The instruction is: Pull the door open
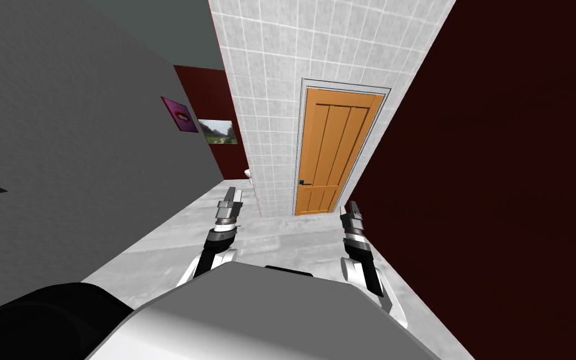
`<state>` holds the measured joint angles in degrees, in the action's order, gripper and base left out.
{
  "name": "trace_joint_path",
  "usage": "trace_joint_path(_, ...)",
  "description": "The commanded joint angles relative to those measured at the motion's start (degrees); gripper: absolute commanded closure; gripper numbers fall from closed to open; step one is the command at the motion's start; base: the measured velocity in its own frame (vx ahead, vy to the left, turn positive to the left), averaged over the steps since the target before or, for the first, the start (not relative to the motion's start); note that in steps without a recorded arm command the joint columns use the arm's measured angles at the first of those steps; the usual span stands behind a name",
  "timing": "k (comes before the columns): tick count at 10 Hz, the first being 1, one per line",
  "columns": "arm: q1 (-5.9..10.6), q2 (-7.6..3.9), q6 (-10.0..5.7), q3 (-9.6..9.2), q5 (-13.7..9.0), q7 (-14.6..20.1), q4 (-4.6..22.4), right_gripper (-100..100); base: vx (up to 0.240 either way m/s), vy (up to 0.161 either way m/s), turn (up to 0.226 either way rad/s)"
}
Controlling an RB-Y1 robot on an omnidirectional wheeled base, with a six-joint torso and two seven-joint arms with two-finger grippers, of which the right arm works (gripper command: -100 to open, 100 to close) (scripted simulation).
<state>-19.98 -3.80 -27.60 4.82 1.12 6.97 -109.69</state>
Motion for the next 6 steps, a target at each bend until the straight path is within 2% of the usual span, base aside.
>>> trace_joint_path(1, 1.07, -0.22, -0.59, 0.21, -0.21, -0.16, 2.58, -100, 0.059, -0.004, 0.08)
trace_joint_path(3, 2.62, -0.62, -1.63, 0.55, -0.59, -0.38, 5.94, -100, 0.086, -0.02, 0.127)
trace_joint_path(4, 2.62, -0.62, -1.63, 0.55, -0.59, -0.38, 6.6, -100, 0.061, -0.013, 0.032)
trace_joint_path(6, 4.21, -1.01, -2.69, 0.89, -0.99, -0.61, 10.72, -100, 0.063, -0.013, 0.103)
